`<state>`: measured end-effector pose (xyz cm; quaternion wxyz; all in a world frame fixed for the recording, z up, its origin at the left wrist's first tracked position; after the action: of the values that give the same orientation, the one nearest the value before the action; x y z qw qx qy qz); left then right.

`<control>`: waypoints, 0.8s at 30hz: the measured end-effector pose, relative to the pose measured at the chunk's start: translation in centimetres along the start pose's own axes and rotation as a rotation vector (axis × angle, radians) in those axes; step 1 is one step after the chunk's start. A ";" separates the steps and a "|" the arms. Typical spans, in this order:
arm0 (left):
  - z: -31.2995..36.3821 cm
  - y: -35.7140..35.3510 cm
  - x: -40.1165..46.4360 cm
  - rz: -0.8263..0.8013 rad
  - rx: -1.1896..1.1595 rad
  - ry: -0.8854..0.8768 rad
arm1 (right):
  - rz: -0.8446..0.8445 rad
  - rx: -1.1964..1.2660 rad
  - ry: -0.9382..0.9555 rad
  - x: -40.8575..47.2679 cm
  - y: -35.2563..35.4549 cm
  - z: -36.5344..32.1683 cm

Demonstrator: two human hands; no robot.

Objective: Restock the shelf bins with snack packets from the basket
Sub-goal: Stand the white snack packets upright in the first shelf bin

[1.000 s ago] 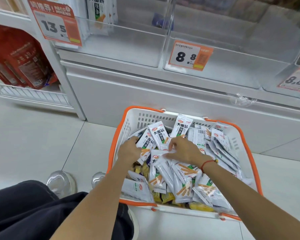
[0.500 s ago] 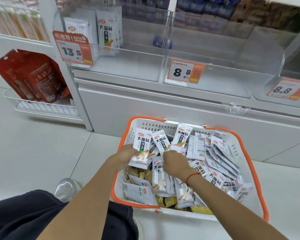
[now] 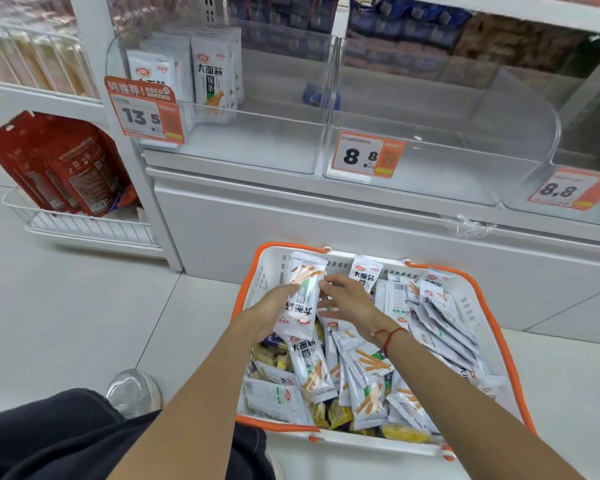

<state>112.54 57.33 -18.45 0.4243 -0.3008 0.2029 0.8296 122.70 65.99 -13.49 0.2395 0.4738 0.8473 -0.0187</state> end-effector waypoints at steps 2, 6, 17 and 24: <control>0.3 -0.1 -0.2 0.000 0.038 -0.039 | 0.028 -0.032 -0.016 0.2 -0.5 -0.1; 0.3 1.2 0.0 0.098 -0.032 -0.049 | -0.027 -0.227 0.058 0.7 -0.8 -0.4; -0.4 -0.6 -2.4 -0.283 0.114 0.165 | -0.676 -1.170 0.435 -0.7 -2.5 -3.7; -1.8 -1.0 -0.6 -0.204 0.041 0.132 | -0.032 -1.076 0.798 1.0 -2.0 -5.0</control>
<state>114.24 56.47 -19.49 0.4985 -0.3650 0.2155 0.7562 118.65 66.98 -9.88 0.1103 0.2462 0.7690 0.5796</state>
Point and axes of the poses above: each hand's wrist, its own x-axis towards the middle knuckle, its own y-axis out of the back of the hand, z = x × y, the point moved 7 cm from there along x, towards the middle knuckle, and after that the axes turned 12 degrees about z, right-handed, at the moved point
